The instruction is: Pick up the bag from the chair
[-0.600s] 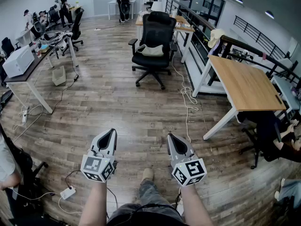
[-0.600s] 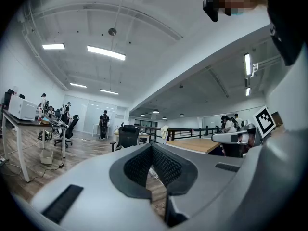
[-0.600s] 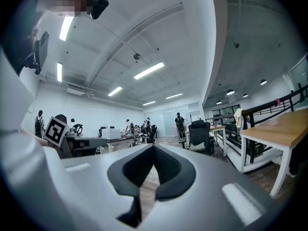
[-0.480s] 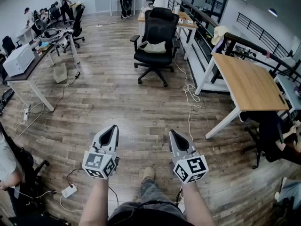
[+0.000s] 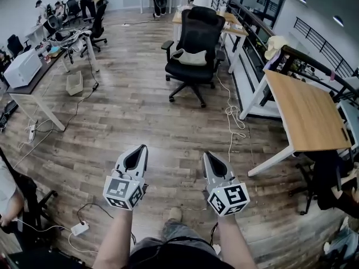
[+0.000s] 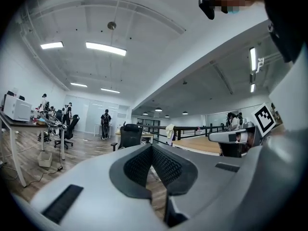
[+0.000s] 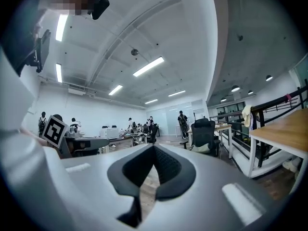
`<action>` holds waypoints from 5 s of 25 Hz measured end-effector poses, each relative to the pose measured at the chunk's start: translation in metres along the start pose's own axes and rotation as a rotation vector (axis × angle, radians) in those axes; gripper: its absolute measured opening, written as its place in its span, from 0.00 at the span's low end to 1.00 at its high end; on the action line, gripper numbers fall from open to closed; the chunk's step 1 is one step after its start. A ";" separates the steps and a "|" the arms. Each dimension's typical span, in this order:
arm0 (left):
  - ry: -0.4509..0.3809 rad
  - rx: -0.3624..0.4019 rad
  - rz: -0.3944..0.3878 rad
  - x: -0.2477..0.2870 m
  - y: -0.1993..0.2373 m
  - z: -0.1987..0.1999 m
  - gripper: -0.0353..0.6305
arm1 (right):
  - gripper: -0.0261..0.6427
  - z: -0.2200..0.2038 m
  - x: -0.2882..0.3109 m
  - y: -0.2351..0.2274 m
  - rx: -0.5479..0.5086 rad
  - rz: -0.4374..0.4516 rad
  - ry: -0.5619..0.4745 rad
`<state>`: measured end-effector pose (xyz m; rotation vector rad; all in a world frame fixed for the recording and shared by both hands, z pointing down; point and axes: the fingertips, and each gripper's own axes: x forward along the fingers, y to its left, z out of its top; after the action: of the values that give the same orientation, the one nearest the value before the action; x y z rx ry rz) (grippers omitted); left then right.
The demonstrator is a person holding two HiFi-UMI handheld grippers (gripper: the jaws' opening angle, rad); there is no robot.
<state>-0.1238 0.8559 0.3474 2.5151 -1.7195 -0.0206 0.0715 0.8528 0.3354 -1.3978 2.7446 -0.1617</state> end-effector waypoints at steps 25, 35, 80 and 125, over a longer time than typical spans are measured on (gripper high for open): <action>-0.044 -0.025 -0.015 0.191 0.044 0.010 0.05 | 0.05 0.005 0.137 -0.111 0.019 -0.004 0.002; -0.036 -0.007 -0.053 0.291 0.111 0.030 0.05 | 0.05 0.017 0.245 -0.153 0.021 -0.034 0.009; 0.003 -0.031 -0.092 0.613 0.265 0.026 0.05 | 0.05 0.006 0.557 -0.340 0.071 -0.049 0.062; 0.125 -0.050 -0.115 0.931 0.324 -0.009 0.05 | 0.05 -0.023 0.772 -0.553 0.149 -0.069 0.154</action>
<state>-0.0854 -0.1262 0.4233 2.5181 -1.5081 0.0829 0.0591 -0.0932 0.4213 -1.4986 2.7362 -0.4859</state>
